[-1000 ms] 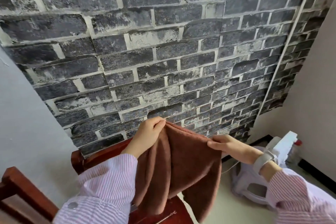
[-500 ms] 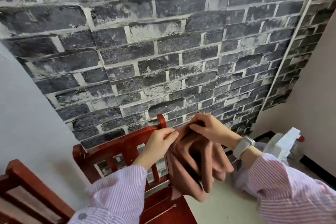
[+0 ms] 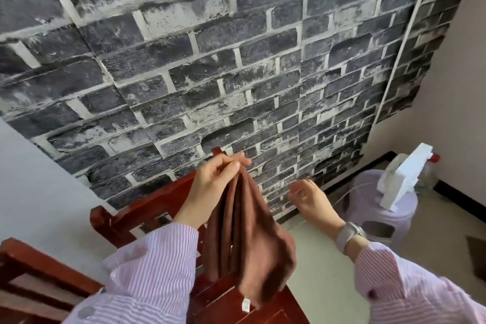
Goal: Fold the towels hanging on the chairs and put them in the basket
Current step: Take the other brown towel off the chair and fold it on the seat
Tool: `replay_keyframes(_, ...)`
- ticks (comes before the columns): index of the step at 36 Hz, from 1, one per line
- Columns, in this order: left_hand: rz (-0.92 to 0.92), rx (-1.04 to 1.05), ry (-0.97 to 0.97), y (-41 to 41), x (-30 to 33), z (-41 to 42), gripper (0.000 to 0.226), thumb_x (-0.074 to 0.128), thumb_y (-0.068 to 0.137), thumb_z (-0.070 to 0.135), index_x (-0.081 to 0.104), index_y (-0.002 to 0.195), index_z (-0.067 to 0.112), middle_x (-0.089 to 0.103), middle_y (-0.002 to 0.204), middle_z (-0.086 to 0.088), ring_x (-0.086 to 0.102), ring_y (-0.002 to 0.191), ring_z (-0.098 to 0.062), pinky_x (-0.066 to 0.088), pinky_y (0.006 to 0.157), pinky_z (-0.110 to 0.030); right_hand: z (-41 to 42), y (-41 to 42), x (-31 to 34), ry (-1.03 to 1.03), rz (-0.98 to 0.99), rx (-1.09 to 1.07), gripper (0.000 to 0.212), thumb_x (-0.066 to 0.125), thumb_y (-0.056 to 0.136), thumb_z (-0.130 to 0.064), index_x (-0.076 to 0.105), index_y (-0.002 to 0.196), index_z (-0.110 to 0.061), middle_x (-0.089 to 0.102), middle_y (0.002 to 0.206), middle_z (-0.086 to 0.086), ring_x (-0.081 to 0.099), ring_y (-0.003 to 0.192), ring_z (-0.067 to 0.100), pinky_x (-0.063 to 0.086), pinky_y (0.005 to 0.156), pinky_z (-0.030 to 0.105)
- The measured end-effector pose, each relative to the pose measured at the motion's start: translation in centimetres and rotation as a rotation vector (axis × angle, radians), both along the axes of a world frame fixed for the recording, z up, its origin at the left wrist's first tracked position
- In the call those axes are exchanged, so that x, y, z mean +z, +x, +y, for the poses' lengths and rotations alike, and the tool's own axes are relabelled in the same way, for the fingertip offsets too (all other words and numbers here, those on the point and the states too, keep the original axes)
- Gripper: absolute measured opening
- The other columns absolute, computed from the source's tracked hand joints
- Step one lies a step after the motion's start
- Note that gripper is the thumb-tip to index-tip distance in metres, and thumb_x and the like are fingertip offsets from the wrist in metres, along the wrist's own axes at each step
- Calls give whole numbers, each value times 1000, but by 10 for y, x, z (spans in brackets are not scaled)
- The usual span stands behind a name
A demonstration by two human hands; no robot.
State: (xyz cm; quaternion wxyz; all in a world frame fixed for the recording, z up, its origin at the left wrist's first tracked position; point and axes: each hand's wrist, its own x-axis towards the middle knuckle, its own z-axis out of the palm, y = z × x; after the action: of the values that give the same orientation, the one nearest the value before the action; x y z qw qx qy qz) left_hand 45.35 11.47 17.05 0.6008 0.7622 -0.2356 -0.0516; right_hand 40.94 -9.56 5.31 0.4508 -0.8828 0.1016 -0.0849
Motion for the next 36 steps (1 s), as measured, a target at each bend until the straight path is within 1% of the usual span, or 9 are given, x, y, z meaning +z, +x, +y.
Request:
replay_keyframes(4, -61, 128, 122, 9, -1, 9, 12, 60, 87, 17, 71, 90, 14, 71, 90, 0, 65, 88, -10, 49, 76, -16, 31, -18, -4, 164, 94, 251, 5, 57, 87, -18, 58, 91, -21, 61, 84, -11, 58, 72, -5, 42, 64, 9)
replay_keyframes(8, -129, 169, 160, 10, -3, 17, 15, 62, 85, 11, 69, 82, 24, 70, 82, 11, 64, 81, -3, 47, 73, -12, 63, -20, -20, 31, 249, 467, 46, 61, 84, -36, 48, 125, -20, 54, 116, -2, 53, 102, 12, 45, 85, 21)
replay_keyframes(13, -152, 204, 163, 3, -3, 24, 17, 65, 83, 8, 68, 84, 25, 70, 85, 12, 64, 84, -5, 48, 75, -14, 95, -9, -44, -115, 325, 345, 77, 56, 75, -62, 29, 137, -24, 39, 134, 3, 39, 124, 23, 38, 102, 41)
replay_keyframes(15, -185, 233, 175, 1, -3, 29, 16, 65, 82, 7, 68, 85, 22, 69, 90, 10, 64, 87, -6, 49, 78, -16, 105, -3, -51, -125, 345, 315, 69, 55, 77, -56, 33, 132, -23, 41, 133, 3, 39, 124, 24, 39, 100, 40)
replay_keyframes(18, -198, 332, 155, -1, -2, 40, 15, 66, 82, 7, 69, 85, 21, 70, 92, 7, 64, 87, -5, 48, 80, -16, 110, 2, -58, -139, 329, 156, 24, 48, 85, -35, 47, 100, -17, 53, 114, 9, 51, 110, 30, 43, 88, 39)
replay_keyframes(22, -220, 498, 196, 3, -4, 65, 8, 67, 81, 14, 70, 88, 14, 71, 87, 3, 66, 83, -9, 51, 79, -22, 97, 12, -61, -136, 321, -30, 14, 45, 86, -28, 49, 89, -15, 60, 105, 12, 58, 98, 33, 44, 78, 37)
replay_keyframes(25, -226, 597, 250, 4, -10, 83, 5, 66, 82, 18, 67, 85, 13, 70, 86, 0, 63, 79, -9, 48, 72, -14, 88, 25, -48, -31, 248, -120, 16, 43, 89, -19, 52, 99, -10, 62, 105, 18, 58, 98, 35, 42, 79, 37)
replay_keyframes(32, -152, 497, 333, -2, -29, 99, 28, 66, 82, 18, 38, 78, 22, 54, 74, -3, 52, 69, -14, 41, 66, -25, 92, 50, 35, 107, -84, 282, 15, 46, 92, -6, 58, 100, -3, 59, 87, 3, 54, 85, 19, 34, 70, 21)
replay_keyframes(36, -55, 314, 386, -8, -39, 86, 34, 69, 80, 22, 47, 100, 39, 53, 71, 4, 50, 66, -5, 40, 70, -18, 99, 59, 72, 74, -114, 483, 12, 52, 91, -11, 63, 96, -7, 61, 86, -3, 56, 81, 7, 42, 75, 20)
